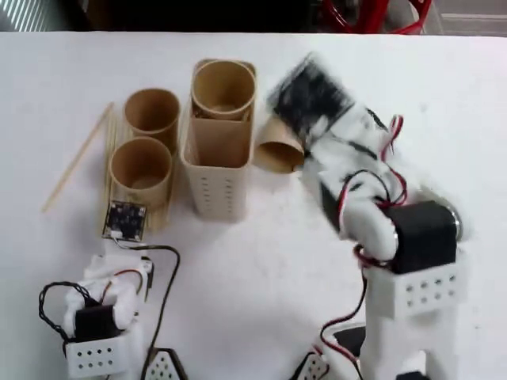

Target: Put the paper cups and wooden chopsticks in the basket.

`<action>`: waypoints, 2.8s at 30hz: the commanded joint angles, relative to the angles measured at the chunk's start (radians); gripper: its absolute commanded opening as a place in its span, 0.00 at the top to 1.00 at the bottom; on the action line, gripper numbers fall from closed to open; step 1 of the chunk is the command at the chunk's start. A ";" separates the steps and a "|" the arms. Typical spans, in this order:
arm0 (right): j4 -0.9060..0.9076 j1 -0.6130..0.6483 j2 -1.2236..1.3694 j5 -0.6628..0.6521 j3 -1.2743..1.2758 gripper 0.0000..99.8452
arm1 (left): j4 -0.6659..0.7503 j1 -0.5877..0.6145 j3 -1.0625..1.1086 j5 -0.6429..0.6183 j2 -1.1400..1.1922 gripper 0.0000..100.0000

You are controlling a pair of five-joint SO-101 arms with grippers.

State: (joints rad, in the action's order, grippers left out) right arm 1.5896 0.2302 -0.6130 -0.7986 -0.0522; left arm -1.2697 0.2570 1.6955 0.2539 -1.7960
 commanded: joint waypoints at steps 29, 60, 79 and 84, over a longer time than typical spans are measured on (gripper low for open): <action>-1.394 -0.328 0.087 -0.494 1.171 0.59 | -0.006 -0.010 -0.002 0.003 -0.008 0.89; -0.992 -0.354 0.280 0.051 0.697 0.98 | -0.006 -0.010 -0.002 0.003 -0.008 0.89; -0.377 -0.179 -0.147 0.253 0.233 0.98 | -0.006 -0.010 -0.002 0.003 -0.008 0.89; -0.463 -0.042 -0.108 0.371 0.157 0.98 | -0.006 -0.010 -0.002 0.003 -0.008 0.89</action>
State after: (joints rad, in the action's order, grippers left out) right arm 1.1907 0.1243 -0.7311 -0.4902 0.1749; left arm -1.2697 0.2570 1.6955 0.2539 -1.7960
